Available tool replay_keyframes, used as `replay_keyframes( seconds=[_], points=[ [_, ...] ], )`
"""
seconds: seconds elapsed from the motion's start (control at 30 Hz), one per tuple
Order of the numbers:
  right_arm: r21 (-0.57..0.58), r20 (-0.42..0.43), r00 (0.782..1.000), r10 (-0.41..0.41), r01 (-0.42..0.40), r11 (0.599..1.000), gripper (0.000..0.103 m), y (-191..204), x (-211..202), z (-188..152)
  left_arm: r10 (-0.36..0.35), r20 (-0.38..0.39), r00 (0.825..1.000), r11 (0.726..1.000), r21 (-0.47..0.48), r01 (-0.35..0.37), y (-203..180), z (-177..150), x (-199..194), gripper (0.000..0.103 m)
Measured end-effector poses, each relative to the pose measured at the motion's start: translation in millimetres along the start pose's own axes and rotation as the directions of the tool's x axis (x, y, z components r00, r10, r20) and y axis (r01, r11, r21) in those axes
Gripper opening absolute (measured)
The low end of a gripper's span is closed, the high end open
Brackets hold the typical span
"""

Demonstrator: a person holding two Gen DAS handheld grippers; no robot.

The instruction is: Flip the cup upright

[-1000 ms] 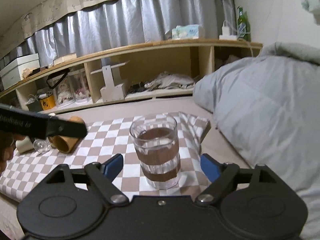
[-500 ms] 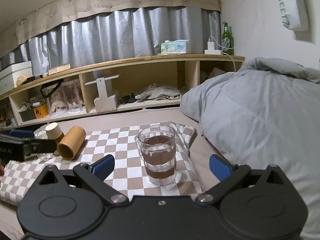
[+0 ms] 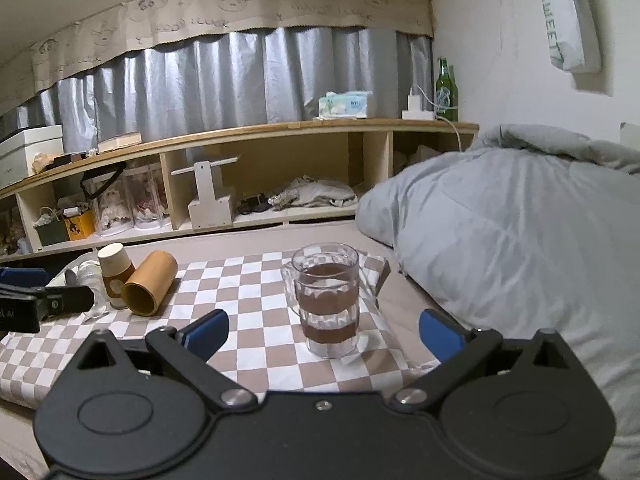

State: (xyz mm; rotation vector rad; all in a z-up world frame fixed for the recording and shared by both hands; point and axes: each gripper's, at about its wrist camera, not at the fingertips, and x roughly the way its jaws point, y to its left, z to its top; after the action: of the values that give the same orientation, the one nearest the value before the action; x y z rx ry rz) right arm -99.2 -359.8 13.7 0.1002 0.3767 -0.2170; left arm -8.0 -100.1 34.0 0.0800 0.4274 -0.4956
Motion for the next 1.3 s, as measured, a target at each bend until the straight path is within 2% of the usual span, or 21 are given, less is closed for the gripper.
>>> replay_keyframes(
  seconds=[0.17,0.53,0.87,1.3],
  points=[
    [-0.003,-0.003,1.0,0.01,-0.01,1.0,0.103,10,1,-9,0.003,0.011,1.0,1.0,-0.026,-0.003,10,-9,1,0.103],
    [-0.01,0.007,0.998,-0.06,0.06,0.998,0.103,23,6,-25,0.019,-0.001,1.0,1.0,0.004,-0.019,11,-27,12,0.103],
    [-0.017,0.034,0.997,-0.069,0.07,0.997,0.103,24,2,-27,0.029,0.035,0.999,1.0,0.007,-0.029,10,-27,7,0.103],
    [-0.03,0.039,0.997,-0.073,0.074,0.997,0.103,26,-1,-28,0.028,0.04,0.999,1.0,0.012,-0.028,9,-27,6,0.103]
  ],
)
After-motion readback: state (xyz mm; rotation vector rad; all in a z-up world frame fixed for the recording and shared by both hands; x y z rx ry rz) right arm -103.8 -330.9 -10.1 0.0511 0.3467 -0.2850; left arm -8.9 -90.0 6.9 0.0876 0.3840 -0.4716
